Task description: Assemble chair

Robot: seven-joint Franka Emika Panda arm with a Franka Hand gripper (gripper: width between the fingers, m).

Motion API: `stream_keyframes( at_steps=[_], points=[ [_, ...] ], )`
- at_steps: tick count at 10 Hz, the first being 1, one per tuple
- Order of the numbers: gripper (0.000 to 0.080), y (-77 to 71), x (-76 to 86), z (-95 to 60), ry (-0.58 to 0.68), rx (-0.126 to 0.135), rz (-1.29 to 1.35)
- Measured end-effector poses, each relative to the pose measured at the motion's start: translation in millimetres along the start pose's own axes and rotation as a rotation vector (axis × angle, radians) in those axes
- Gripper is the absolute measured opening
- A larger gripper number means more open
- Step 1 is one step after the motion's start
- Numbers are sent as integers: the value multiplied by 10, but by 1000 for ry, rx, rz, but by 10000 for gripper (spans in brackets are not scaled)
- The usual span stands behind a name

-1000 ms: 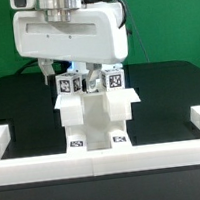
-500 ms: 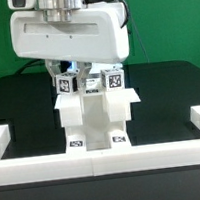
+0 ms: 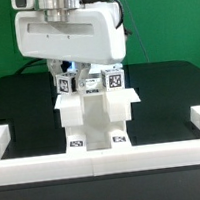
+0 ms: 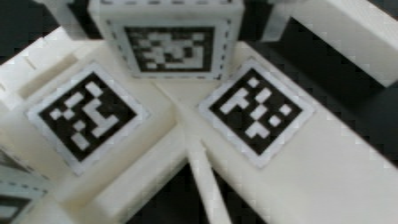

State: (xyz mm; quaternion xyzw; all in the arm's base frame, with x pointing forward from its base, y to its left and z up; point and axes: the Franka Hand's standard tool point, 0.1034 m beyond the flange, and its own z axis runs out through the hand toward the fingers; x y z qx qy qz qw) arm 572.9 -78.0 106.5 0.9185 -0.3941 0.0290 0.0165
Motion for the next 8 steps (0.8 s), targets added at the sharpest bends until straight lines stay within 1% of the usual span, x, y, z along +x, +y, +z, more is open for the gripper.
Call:
stream_keyframes(
  at_steps=[6,8],
  points=[
    [271,0,-1,4,2,2,430],
    [271,-11,-2,6,12,10,632]
  ],
)
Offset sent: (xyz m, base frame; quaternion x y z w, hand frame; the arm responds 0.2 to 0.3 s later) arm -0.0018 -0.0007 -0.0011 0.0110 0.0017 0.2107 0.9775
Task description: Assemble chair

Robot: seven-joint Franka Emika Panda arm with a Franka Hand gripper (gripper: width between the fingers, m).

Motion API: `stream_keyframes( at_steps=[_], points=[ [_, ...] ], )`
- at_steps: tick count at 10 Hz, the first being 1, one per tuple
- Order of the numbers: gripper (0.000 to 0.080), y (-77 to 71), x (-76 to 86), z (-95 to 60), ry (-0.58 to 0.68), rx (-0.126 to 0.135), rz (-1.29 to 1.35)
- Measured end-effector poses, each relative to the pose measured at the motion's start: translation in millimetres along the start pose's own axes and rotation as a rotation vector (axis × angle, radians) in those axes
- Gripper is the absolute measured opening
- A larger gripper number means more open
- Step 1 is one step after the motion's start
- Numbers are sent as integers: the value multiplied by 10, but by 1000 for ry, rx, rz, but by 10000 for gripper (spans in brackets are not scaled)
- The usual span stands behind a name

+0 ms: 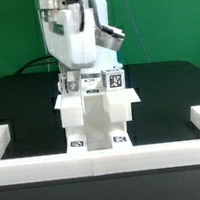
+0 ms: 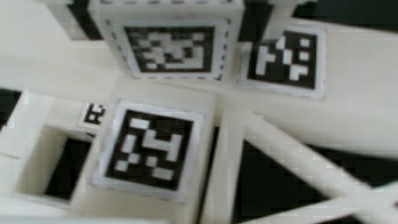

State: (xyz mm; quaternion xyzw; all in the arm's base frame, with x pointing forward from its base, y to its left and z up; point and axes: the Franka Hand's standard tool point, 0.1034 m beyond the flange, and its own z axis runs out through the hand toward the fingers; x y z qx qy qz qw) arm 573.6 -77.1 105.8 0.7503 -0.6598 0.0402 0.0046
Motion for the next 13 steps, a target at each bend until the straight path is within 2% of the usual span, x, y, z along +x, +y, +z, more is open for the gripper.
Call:
stream_keyframes(
  at_steps=[6,10,11,12,13],
  points=[
    [271,6,3,2,-39,12,448],
    [271,7,3,1,-58,10,705],
    [368,9,-3,11,-58,7,763],
    [543,11,-4,16,-57,7,726],
    [543,13,-5,20,-56,7,715]
  ],
)
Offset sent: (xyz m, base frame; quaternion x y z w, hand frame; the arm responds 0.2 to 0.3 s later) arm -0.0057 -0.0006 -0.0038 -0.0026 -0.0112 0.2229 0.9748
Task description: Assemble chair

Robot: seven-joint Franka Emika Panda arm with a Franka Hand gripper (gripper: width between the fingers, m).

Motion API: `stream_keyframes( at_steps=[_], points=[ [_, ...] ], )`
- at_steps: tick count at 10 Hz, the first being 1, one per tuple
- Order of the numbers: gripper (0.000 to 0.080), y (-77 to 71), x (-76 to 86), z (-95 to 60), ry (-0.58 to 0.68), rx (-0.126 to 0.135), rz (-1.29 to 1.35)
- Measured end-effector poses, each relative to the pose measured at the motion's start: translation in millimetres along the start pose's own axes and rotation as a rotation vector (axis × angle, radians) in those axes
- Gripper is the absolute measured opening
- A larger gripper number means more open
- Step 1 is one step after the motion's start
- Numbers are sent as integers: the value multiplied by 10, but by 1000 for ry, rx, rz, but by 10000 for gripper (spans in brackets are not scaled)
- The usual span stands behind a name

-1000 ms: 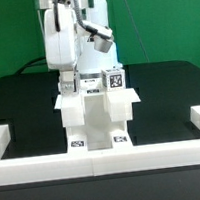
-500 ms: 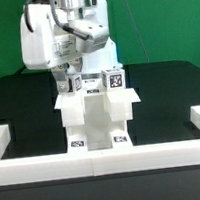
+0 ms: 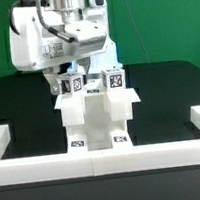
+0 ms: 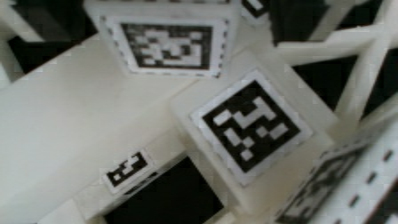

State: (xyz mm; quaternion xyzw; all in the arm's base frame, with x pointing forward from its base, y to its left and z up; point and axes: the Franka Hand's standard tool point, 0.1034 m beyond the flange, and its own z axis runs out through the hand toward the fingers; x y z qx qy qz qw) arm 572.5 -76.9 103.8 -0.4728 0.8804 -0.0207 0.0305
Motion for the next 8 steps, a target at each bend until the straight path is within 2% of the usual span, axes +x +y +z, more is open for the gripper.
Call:
stream_keyframes(
  at_steps=[1,7,8],
  points=[
    [619,1,-3,0,0,0,-18],
    [649,-1,-1,0,2,0,-480],
    [649,2,-1,-6,9,-14,-584]
  ],
)
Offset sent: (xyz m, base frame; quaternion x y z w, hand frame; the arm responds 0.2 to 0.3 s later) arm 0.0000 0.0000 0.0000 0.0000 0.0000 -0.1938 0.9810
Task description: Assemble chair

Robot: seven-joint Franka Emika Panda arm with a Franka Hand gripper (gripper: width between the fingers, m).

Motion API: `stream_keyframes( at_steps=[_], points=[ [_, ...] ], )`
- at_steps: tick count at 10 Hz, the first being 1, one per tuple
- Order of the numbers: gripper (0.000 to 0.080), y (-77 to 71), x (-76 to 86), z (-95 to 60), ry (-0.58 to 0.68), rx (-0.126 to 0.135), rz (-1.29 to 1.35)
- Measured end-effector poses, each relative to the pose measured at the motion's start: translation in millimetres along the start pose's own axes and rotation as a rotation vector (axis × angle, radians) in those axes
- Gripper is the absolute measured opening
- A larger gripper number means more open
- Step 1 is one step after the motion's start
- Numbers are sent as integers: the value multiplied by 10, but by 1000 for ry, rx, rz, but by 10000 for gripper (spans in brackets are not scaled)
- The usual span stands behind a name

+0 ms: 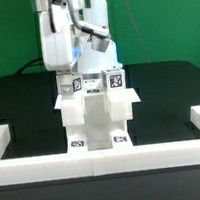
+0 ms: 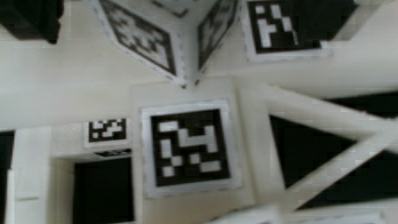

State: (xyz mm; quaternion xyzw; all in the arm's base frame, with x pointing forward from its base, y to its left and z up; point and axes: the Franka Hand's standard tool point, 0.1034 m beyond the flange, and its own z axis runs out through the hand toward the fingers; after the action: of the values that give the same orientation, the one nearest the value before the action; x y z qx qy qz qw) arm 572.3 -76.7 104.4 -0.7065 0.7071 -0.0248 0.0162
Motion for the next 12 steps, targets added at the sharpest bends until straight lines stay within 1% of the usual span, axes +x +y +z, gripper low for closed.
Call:
stream_keyframes(
  at_steps=[3,7,12],
  points=[
    [649,-11,14,-15,24,-18,-301],
    [649,-11,-1,-13,28,-26,-548],
    [649,-4,26,-9,26,-32,-878]
  ],
)
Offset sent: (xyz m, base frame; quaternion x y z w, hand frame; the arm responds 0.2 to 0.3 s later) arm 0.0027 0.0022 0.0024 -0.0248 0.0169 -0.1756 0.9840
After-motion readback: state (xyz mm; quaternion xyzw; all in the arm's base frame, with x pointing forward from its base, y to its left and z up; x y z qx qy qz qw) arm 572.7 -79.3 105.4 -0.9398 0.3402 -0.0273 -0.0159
